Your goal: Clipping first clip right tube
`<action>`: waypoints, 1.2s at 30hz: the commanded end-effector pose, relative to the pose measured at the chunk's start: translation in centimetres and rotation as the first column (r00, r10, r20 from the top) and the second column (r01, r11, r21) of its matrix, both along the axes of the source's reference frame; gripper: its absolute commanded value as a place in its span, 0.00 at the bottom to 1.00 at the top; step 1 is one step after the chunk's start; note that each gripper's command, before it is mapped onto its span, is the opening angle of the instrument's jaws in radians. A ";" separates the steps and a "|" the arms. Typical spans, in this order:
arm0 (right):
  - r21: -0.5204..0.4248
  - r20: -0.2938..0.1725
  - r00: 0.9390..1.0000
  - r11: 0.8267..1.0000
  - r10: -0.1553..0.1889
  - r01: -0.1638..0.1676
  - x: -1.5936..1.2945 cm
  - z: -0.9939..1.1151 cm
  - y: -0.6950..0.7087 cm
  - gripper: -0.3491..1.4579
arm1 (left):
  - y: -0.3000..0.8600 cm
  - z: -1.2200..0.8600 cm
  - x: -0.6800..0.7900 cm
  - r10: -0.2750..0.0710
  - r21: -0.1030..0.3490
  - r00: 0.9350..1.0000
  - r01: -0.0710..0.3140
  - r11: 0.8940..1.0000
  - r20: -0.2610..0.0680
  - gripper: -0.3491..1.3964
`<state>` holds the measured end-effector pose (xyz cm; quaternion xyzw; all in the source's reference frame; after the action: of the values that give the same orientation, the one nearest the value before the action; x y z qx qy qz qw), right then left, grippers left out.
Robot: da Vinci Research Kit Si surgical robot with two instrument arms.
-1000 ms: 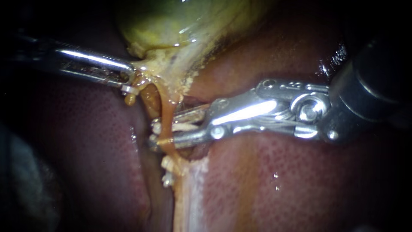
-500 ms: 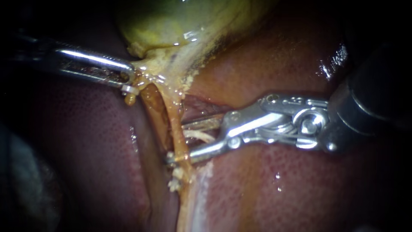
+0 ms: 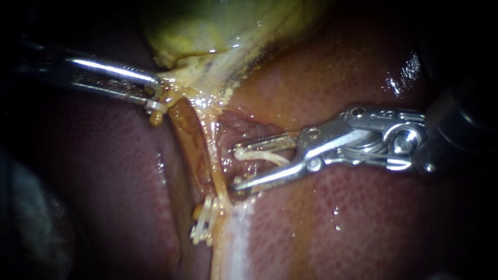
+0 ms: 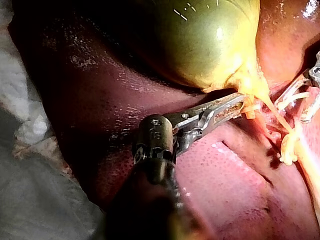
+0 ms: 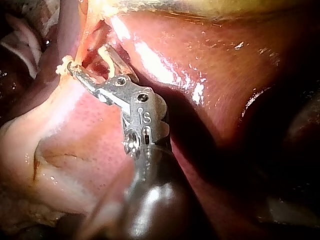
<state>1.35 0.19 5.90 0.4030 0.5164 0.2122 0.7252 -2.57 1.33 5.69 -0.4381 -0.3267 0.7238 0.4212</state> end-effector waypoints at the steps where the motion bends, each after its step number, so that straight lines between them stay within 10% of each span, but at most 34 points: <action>1: 0.005 0.003 1.000 1.000 0.000 0.000 0.02 0.01 -0.02 0.47 | 0.00 0.00 0.00 0.000 0.000 1.000 0.000 1.000 0.000 0.00; 18: 0.097 0.030 1.000 0.995 0.008 -0.011 0.45 0.14 -0.29 0.47 | 0.00 0.00 0.00 -0.001 0.000 1.000 0.001 1.000 -0.001 0.00; 36: 0.182 -0.104 0.994 0.983 0.023 -0.004 0.63 -0.33 -0.35 0.47 | -0.01 0.01 0.00 -0.001 0.000 1.000 0.001 1.000 -0.001 0.00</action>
<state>1.98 -0.16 5.53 0.4776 0.5364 0.2407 0.6529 -2.57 1.32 5.69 -0.4380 -0.3263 0.7239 0.4214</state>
